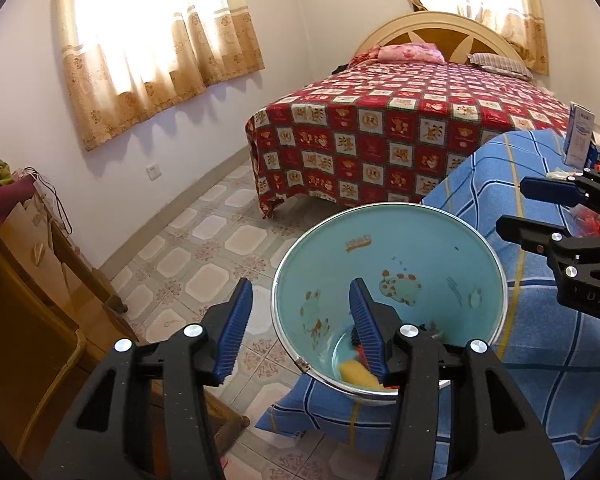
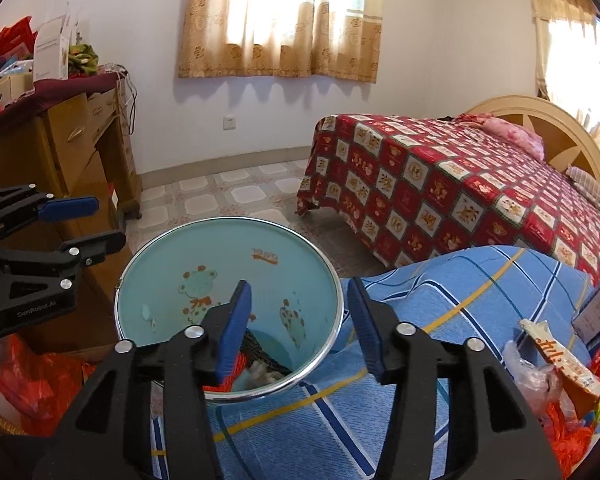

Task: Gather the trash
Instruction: 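Lower the patterned cloth into the bin and open the right gripper, then move both open grippers back from the bin toward the table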

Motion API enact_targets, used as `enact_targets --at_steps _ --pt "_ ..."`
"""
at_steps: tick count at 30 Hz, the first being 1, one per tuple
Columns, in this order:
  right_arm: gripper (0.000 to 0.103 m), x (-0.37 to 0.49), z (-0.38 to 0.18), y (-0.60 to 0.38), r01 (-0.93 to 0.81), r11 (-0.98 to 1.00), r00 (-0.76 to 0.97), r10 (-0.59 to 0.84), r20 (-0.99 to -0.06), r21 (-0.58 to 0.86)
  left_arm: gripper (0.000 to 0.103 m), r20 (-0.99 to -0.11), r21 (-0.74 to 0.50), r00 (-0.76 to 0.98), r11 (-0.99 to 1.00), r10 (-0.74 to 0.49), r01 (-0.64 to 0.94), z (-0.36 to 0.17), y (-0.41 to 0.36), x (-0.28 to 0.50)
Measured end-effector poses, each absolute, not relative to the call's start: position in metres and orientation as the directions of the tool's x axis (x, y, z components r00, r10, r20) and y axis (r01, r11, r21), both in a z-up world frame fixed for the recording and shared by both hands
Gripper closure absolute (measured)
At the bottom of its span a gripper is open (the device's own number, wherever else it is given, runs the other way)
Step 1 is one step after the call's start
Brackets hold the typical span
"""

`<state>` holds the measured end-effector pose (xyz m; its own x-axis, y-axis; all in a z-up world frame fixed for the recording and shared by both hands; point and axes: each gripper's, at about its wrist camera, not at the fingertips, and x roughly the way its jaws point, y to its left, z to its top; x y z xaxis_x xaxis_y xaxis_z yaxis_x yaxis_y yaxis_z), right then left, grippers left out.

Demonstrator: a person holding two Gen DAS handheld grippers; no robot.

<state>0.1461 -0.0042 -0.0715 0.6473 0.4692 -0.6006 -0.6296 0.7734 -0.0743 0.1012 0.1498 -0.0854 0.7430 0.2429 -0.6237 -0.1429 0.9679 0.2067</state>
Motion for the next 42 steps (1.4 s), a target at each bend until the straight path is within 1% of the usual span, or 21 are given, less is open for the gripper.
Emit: enact_targets --at_steps 1,2,3,7,9,10,13,16,17,18,19,26,30,37,42 --pt "0.043 0.146 -0.072 -0.005 -0.624 0.778 0.652 0.464 -0.599 -0.077 0.034 -0.622 0.206 0.743 0.967 0.248 -0.15 -0.085 0.15 0.101" --pt "0.037 0.145 -0.071 -0.007 -0.616 0.783 0.66 0.458 -0.595 -0.081 0.029 -0.615 0.209 0.745 0.965 0.257 -0.16 -0.085 0.15 0.1" --pt "0.036 0.144 -0.071 -0.009 -0.609 0.789 0.668 0.454 -0.589 -0.083 0.026 -0.604 0.219 0.75 0.961 0.27 -0.17 -0.084 0.15 0.099" --pt "0.034 0.14 -0.071 -0.017 -0.592 0.802 0.678 0.44 -0.589 -0.083 0.025 -0.607 0.219 0.749 0.962 0.265 -0.162 -0.085 0.148 0.099" --pt "0.028 0.137 -0.07 -0.02 -0.581 0.809 0.689 0.429 -0.584 -0.09 0.024 -0.609 0.224 0.748 0.962 0.264 -0.156 -0.086 0.146 0.099" --pt "0.027 0.136 -0.07 -0.021 -0.576 0.812 0.693 0.425 -0.582 -0.093 0.024 -0.611 0.224 0.747 0.962 0.262 -0.154 -0.087 0.145 0.099" --pt "0.027 0.134 -0.071 -0.024 -0.565 0.818 0.7 0.409 -0.585 -0.104 0.024 -0.613 0.217 0.751 0.966 0.245 -0.138 -0.088 0.141 0.098" --pt "0.027 0.132 -0.071 -0.026 -0.556 0.823 0.71 0.395 -0.584 -0.119 0.023 -0.601 0.23 0.758 0.963 0.254 -0.14 -0.087 0.138 0.097" --pt "0.026 0.13 -0.071 -0.027 -0.553 0.824 0.712 0.391 -0.583 -0.123 0.021 -0.592 0.238 0.762 0.96 0.262 -0.145 -0.087 0.137 0.097" --pt "0.026 0.129 -0.071 -0.028 -0.55 0.826 0.714 0.389 -0.582 -0.124 0.017 -0.589 0.241 0.763 0.959 0.266 -0.149 -0.086 0.136 0.096" --pt "0.026 0.128 -0.071 -0.03 -0.547 0.828 0.717 0.385 -0.581 -0.127 0.015 -0.588 0.239 0.764 0.959 0.267 -0.151 -0.086 0.136 0.096" --pt "0.024 0.12 -0.069 -0.042 -0.522 0.839 0.739 0.355 -0.572 -0.155 0.015 -0.591 0.231 0.764 0.962 0.258 -0.146 -0.086 0.135 0.096" --pt "0.023 0.112 -0.066 -0.054 -0.499 0.85 0.757 0.332 -0.563 -0.169 0.014 -0.607 0.213 0.759 0.969 0.234 -0.128 -0.088 0.13 0.096" --pt "0.022 0.097 -0.058 -0.081 -0.462 0.871 0.779 0.307 -0.546 -0.169 0.011 -0.605 0.241 0.765 0.967 0.218 -0.085 -0.088 0.103 0.095" --pt "0.021 0.084 -0.051 -0.108 -0.425 0.892 0.795 0.285 -0.536 -0.156 0.01 -0.609 0.248 0.771 0.968 0.185 -0.037 -0.089 0.078 0.095"
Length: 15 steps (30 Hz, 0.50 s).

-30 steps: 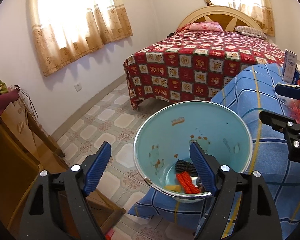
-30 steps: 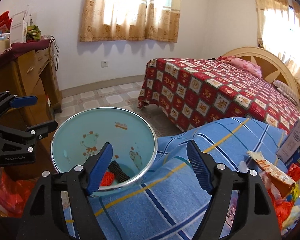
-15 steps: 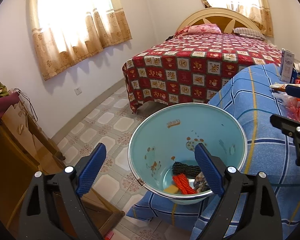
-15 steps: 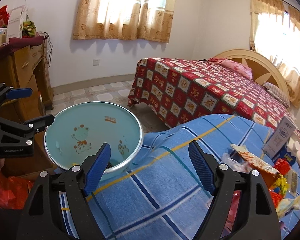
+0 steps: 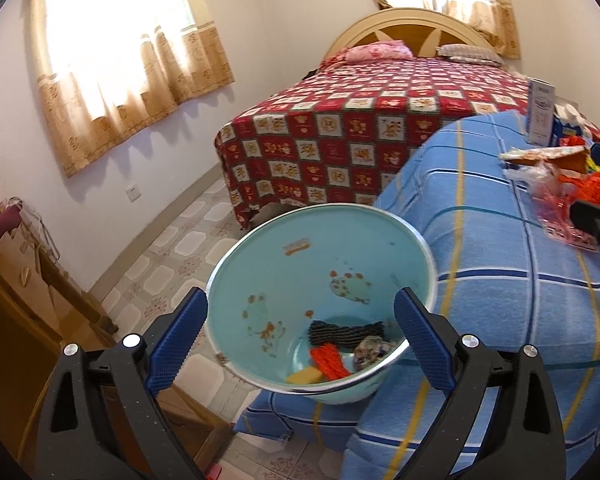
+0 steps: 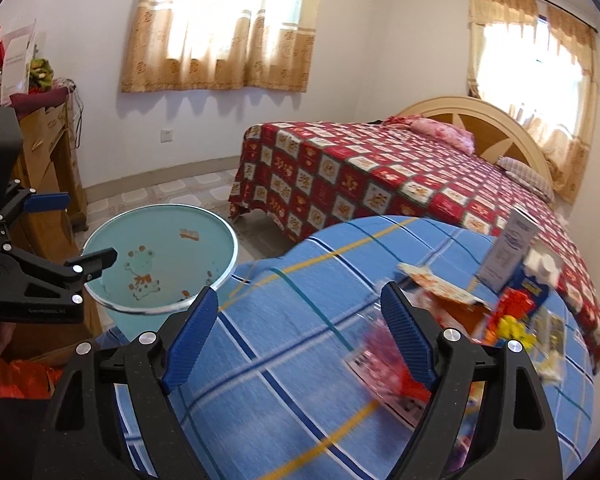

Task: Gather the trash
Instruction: 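Move both open grippers back from the bin toward the table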

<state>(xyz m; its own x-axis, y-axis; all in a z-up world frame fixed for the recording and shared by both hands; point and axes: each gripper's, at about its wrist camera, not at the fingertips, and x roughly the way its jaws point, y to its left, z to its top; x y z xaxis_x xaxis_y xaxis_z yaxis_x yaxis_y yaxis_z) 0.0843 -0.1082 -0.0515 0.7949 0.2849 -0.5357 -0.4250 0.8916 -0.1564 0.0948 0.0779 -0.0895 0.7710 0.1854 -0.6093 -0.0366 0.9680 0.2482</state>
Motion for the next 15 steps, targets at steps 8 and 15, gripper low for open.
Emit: enact_targets --at_steps 8,15 --pt "0.018 0.045 -0.038 -0.191 -0.267 0.957 0.849 0.18 -0.497 -0.109 0.006 -0.632 0.242 0.769 0.967 0.095 0.081 -0.1 0.023 0.097" --pt "0.018 0.026 -0.059 -0.277 -0.039 0.998 0.838 0.003 -0.545 -0.055 0.006 -0.636 0.217 0.772 0.96 -0.001 0.179 -0.104 -0.033 0.102"
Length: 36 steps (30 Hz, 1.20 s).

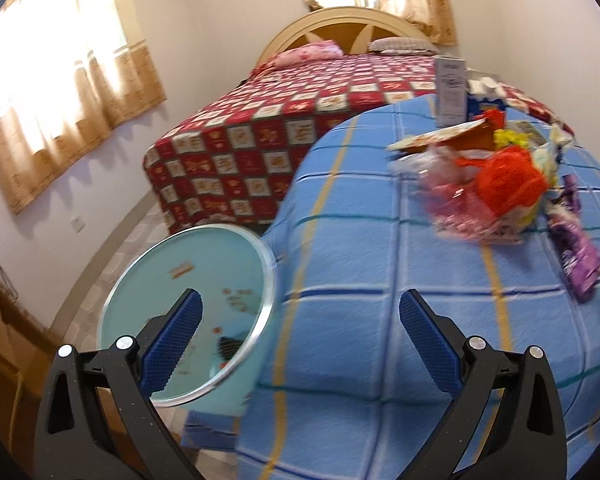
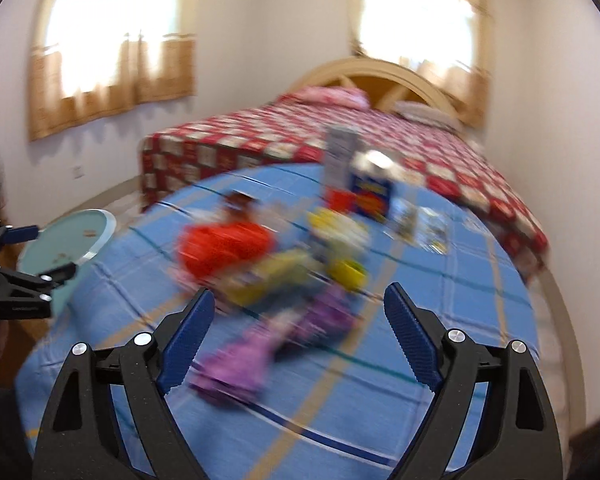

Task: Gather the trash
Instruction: 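Move both open grippers back from the bin toward the table, then grasp the red plastic bag with the left gripper while the right grasps the purple wrapper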

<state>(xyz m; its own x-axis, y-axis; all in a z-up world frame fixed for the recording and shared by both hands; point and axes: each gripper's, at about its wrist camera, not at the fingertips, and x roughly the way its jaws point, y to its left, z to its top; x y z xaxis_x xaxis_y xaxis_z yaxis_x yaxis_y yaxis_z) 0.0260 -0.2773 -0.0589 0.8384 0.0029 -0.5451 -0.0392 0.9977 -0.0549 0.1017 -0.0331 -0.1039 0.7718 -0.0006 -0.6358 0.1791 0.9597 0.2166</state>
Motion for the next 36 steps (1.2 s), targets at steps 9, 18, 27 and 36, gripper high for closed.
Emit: enact_targets --at_steps 9,18,27,36 --pt "0.018 0.014 -0.089 -0.335 0.127 0.99 0.803 -0.137 -0.58 -0.058 0.006 -0.617 0.155 0.778 0.951 -0.117 0.266 -0.091 -0.104 0.105" --pt "0.018 0.003 -0.095 -0.373 0.196 0.981 0.801 -0.159 -0.577 0.003 0.006 -0.601 0.131 0.777 0.935 -0.19 0.33 -0.088 -0.163 0.115" --pt "0.018 0.002 -0.098 -0.354 0.129 0.991 0.81 -0.088 -0.579 0.029 0.09 -0.67 0.045 0.687 0.909 -0.281 0.415 -0.095 -0.157 0.131" --pt "0.018 0.004 -0.087 -0.32 0.056 0.997 0.823 -0.019 -0.568 0.048 0.093 -0.598 0.092 0.746 0.899 -0.294 0.428 -0.064 -0.112 0.082"
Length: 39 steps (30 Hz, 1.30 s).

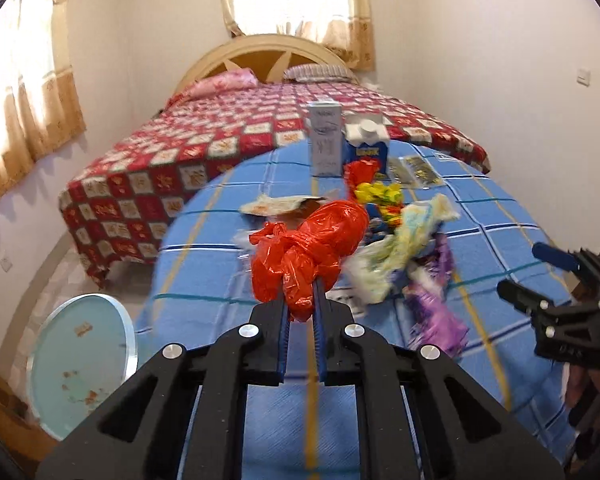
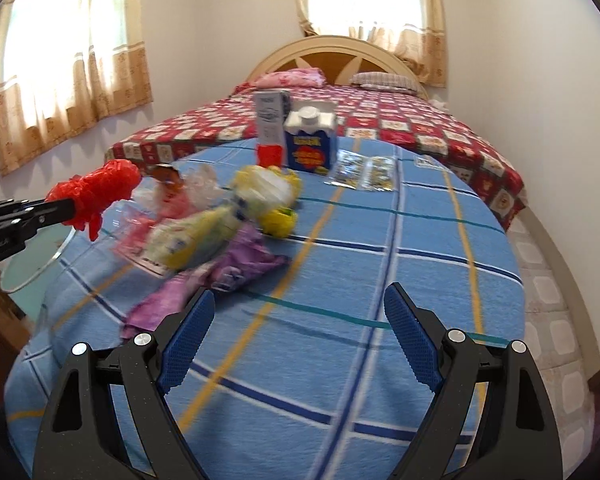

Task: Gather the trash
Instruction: 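Grasp the red plastic bag with the left gripper while the right grasps the purple wrapper, then carry the red bag and purple wrapper over the teal bin with both grippers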

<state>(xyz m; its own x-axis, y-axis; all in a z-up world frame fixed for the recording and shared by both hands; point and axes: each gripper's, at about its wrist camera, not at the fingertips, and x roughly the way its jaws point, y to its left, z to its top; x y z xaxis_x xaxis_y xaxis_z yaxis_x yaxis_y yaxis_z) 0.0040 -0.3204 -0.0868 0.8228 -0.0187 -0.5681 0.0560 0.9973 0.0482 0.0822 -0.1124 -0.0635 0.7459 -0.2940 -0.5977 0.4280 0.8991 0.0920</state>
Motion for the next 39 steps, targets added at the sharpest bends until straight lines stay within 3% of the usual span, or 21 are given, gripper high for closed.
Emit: enact_targets --at_steps 6,13,15,18,24,39 --pt "0.018 0.013 -0.084 -0.285 -0.026 0.999 0.815 0.048 -0.577 0.047 0.093 -0.571 0.174 0.802 0.929 -0.176 0.328 -0.066 -0.063 0.069" --pt "0.021 0.033 -0.106 -0.248 -0.111 0.993 0.732 0.115 -0.671 0.05 0.093 -0.614 0.14 0.776 0.948 -0.143 0.286 -0.083 -0.029 0.075" --pt "0.048 0.036 -0.112 -0.245 -0.141 0.986 0.699 0.16 -0.697 0.085 0.093 -0.621 0.141 0.77 0.946 -0.146 0.293 -0.086 -0.028 0.076" --pt "0.062 0.035 -0.113 -0.243 -0.154 0.983 0.693 0.181 -0.697 0.102 0.093 -0.628 0.13 0.763 0.947 -0.15 0.293 -0.089 -0.025 0.075" --pt "0.076 0.026 -0.104 -0.239 -0.179 0.981 0.718 0.18 -0.672 0.071 0.093 -0.638 0.115 0.756 0.953 -0.146 0.281 -0.092 -0.015 0.078" --pt "0.077 0.024 -0.048 -0.241 -0.214 0.977 0.803 0.181 -0.568 0.008 0.093 -0.614 0.121 0.784 0.972 -0.084 0.2 -0.075 0.017 0.083"
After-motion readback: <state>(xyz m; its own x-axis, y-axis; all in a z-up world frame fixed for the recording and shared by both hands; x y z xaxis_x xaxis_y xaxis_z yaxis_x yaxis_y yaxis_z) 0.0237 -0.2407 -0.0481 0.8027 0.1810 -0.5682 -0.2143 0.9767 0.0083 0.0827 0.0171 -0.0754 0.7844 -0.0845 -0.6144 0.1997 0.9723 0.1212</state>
